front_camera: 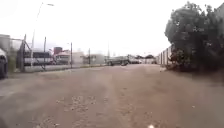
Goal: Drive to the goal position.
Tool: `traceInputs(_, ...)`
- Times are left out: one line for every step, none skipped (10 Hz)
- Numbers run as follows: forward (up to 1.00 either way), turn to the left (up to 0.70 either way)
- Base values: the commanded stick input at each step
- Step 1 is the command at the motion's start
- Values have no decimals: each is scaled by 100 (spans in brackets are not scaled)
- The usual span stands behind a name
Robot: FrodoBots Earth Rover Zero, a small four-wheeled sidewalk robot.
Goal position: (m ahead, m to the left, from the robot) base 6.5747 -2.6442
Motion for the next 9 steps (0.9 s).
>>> traceInputs(50,0)
traceInputs(50,0)
traceInputs(50,0)
traceInputs(50,0)
traceInputs(50,-25)
traceInputs(50,-50)
traceInputs(50,-50)
traceInputs(50,-30)
traceInputs(50,0)
